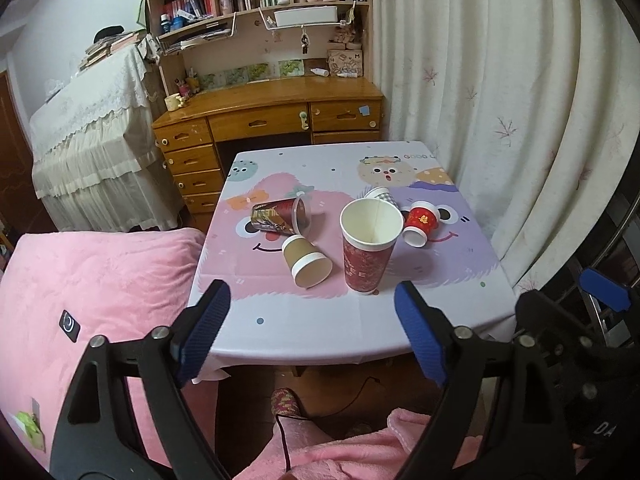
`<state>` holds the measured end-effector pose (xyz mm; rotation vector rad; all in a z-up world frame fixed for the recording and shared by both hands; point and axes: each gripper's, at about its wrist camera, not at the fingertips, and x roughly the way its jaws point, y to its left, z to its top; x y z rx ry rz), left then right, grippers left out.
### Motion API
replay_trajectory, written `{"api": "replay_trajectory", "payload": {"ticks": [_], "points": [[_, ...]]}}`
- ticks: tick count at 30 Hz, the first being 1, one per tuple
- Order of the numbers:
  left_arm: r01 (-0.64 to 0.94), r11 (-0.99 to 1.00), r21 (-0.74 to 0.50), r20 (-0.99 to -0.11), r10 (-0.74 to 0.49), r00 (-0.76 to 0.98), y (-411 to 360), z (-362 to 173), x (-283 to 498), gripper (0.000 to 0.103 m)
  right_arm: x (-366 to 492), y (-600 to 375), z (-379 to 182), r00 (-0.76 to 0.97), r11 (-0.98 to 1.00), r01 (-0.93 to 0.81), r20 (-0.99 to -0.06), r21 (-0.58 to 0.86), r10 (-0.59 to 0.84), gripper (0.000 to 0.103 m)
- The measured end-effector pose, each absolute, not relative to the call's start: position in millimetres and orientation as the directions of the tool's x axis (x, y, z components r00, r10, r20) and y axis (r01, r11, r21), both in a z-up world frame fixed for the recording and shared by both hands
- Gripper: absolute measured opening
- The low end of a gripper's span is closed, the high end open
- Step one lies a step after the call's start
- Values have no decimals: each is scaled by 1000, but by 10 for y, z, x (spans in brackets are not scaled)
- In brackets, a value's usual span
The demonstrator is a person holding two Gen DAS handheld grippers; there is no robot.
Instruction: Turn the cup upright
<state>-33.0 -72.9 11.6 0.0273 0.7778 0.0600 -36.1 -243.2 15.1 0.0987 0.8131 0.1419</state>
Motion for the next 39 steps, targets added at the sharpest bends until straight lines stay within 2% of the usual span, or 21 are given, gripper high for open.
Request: {"api": "replay_trajectory", "payload": {"ticks": [39], "points": [[-90, 996, 14, -718, 73, 692, -622, 30, -281, 85, -195, -2297, 17, 683, 983, -126, -706, 134, 184, 102]]}}
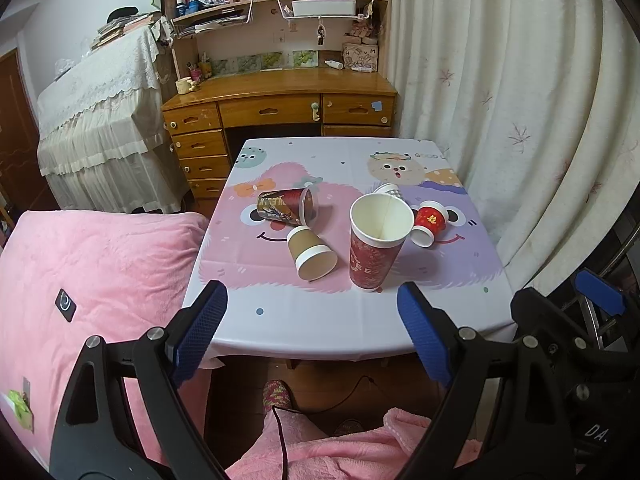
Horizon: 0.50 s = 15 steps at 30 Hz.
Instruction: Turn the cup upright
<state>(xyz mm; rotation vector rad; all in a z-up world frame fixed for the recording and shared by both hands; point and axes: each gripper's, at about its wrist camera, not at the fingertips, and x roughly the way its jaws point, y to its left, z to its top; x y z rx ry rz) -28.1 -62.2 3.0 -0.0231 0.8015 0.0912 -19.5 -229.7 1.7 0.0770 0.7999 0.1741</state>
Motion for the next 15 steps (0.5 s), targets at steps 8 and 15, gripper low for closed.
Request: {"api": "replay_trajectory", "payload": {"ticks": [8, 15], "points": [[-93, 996, 17, -720, 76, 690, -609, 19, -278, 85, -187, -2291, 9, 680, 983, -123, -710, 134, 182, 102], [-89, 996, 15, -727, 72, 683, -593, -37, -296, 85, -185, -2301, -40, 676, 983, -125, -714, 132, 182, 102]]}}
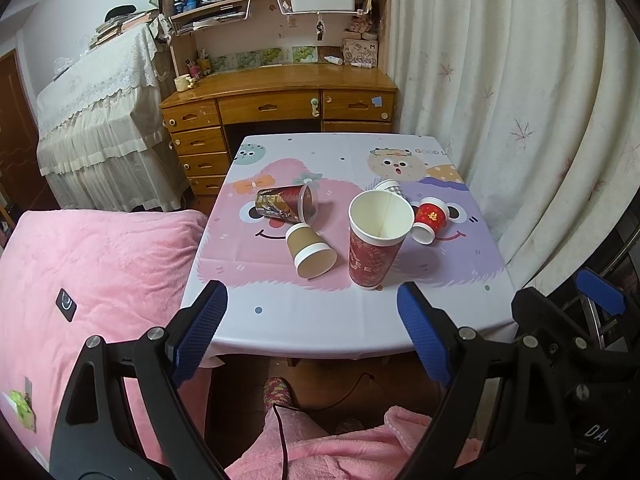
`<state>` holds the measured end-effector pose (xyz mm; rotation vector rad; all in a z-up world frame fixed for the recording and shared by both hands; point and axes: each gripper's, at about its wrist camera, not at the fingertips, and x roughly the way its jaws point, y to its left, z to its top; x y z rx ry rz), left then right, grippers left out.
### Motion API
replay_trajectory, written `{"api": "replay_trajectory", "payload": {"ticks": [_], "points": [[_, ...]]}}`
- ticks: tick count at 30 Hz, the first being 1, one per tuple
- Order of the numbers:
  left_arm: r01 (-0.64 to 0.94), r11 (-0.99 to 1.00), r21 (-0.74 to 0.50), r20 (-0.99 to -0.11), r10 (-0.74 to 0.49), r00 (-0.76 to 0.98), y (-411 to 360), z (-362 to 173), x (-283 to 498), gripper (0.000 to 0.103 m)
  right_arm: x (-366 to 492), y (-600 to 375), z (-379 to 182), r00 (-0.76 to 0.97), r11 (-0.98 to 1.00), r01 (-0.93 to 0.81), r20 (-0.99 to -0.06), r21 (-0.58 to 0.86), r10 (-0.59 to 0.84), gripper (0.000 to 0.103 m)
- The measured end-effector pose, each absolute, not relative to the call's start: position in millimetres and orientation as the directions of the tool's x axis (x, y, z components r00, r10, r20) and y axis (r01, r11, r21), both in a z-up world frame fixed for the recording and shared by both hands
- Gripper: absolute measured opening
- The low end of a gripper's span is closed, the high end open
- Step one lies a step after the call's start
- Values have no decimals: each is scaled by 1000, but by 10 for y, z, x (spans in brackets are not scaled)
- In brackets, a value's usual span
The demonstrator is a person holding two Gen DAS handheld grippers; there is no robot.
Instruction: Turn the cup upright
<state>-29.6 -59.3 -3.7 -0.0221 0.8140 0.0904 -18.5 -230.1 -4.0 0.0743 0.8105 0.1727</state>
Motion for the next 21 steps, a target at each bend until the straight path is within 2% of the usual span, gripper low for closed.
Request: {"api": "replay_trajectory", "payload": {"ticks": [21], "points": [[-97, 995, 13, -742, 74, 667, -634, -137, -210, 85, -96, -2375, -71, 658, 981, -134, -727, 142, 195, 102]]}}
